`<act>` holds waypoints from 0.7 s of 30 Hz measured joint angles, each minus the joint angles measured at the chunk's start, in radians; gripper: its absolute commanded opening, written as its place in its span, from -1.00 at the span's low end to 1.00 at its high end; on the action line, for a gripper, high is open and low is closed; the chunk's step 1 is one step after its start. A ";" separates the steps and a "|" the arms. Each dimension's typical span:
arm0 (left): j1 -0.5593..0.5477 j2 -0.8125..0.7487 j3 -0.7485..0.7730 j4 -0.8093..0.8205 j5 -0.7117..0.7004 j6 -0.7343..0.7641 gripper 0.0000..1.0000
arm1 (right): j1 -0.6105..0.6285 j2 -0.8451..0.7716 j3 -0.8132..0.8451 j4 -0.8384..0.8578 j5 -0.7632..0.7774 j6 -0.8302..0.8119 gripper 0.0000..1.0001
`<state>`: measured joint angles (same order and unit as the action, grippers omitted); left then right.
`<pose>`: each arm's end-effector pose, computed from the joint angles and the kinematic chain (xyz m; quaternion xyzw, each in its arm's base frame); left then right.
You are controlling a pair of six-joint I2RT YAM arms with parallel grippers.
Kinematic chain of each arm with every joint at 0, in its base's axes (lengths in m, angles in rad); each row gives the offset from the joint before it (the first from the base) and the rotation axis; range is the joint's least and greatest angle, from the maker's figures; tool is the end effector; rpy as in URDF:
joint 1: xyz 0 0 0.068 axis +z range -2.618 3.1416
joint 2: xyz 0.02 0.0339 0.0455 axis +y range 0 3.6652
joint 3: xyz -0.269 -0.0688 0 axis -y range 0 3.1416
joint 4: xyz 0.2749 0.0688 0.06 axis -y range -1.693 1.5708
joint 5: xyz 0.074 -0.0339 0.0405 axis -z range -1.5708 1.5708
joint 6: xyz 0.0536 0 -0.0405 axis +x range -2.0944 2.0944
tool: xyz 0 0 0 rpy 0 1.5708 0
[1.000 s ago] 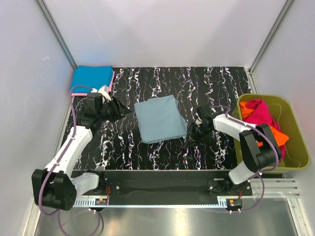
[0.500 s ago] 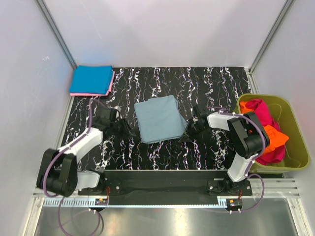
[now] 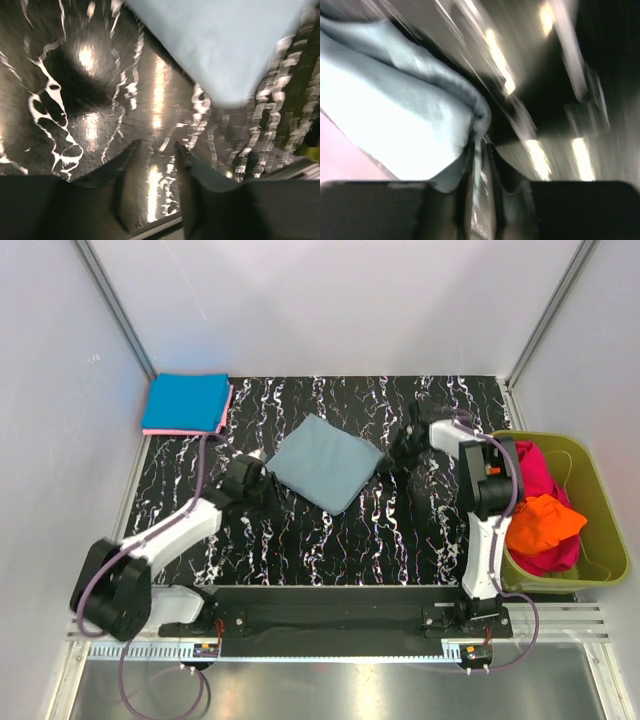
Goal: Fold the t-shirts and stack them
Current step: Fold the tshirt
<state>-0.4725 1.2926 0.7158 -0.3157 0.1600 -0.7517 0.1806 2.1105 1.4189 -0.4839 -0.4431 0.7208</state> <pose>0.2534 -0.1391 0.1737 -0.1045 0.9346 -0.2522 0.2281 0.4438 0.1044 0.1022 0.2137 0.9334 0.2774 0.0786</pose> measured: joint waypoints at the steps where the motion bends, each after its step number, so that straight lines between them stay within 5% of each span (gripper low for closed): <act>1: 0.009 -0.043 0.000 -0.006 -0.005 0.005 -0.04 | -0.008 0.056 0.101 -0.023 0.007 -0.030 -0.52; 5: 0.109 -0.174 0.000 -0.034 0.005 0.042 0.11 | -0.013 0.216 0.452 -0.143 0.016 -0.137 -0.33; 8: 0.258 -0.188 0.003 -0.035 0.031 0.093 0.18 | -0.011 0.219 0.540 -0.227 0.039 -0.185 -0.01; 11: 0.373 -0.120 0.035 -0.043 0.085 0.149 0.38 | -0.011 0.140 0.476 -0.277 0.042 -0.213 0.28; 14: 0.422 0.033 0.138 -0.042 0.183 0.207 0.46 | -0.011 0.007 0.306 -0.286 0.018 -0.241 0.36; 21: 0.428 0.369 0.396 0.008 0.319 0.307 0.41 | 0.024 -0.199 0.002 -0.259 -0.146 -0.271 0.14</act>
<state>-0.0448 1.6611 1.1118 -0.3077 0.4786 -0.4450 0.2050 1.9114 1.4204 -0.7429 -0.5896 0.4500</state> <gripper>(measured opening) 0.716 0.618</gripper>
